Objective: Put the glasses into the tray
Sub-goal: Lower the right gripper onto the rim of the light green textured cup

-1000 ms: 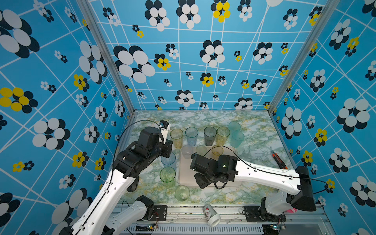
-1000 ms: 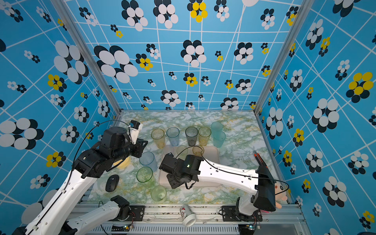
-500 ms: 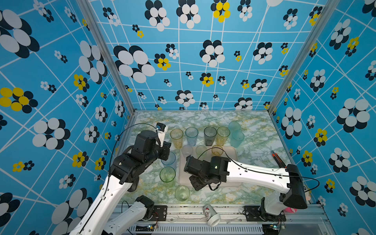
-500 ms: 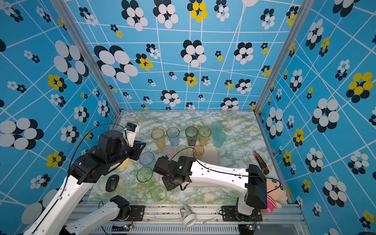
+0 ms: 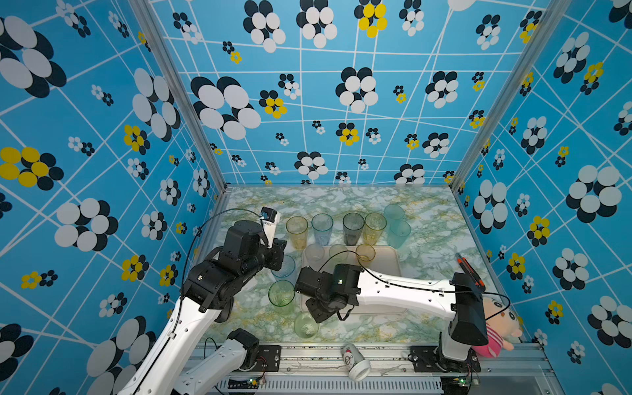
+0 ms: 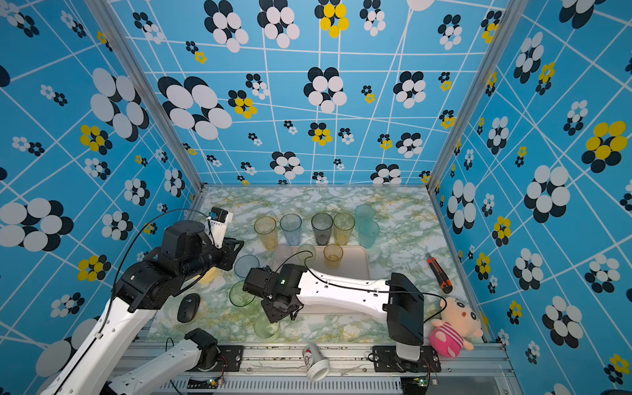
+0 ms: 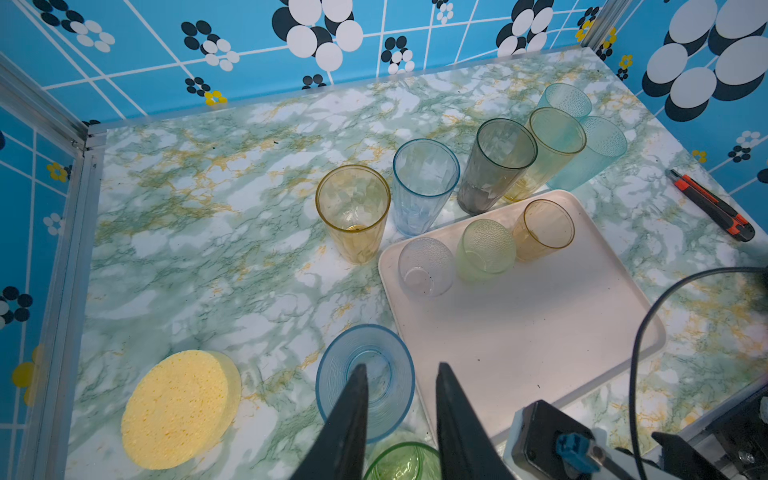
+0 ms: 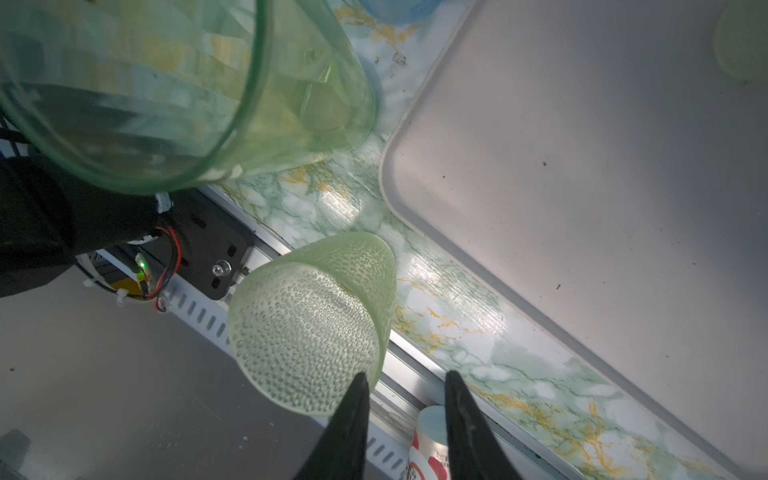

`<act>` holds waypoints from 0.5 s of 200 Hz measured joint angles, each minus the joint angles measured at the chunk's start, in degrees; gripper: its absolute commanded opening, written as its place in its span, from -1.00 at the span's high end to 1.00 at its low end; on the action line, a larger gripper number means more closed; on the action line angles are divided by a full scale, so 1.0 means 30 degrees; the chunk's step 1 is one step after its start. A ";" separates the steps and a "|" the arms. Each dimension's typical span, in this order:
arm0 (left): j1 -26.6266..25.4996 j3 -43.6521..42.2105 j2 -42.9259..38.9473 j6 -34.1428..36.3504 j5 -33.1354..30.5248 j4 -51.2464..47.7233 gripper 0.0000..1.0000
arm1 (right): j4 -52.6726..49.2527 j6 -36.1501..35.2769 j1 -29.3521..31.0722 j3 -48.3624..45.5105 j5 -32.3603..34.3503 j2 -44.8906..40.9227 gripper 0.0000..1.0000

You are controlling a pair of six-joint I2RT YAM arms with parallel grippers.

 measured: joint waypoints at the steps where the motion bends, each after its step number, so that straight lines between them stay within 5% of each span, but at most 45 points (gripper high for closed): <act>1: 0.0015 0.0000 0.0000 0.0000 0.0000 0.0000 0.39 | 0.0000 0.0000 0.0007 0.0044 -0.0022 0.0029 0.35; 100: 0.0379 -0.0233 0.0000 0.0066 0.0146 0.0044 0.38 | -0.0117 -0.0357 0.0044 0.0510 -0.0707 0.1188 0.45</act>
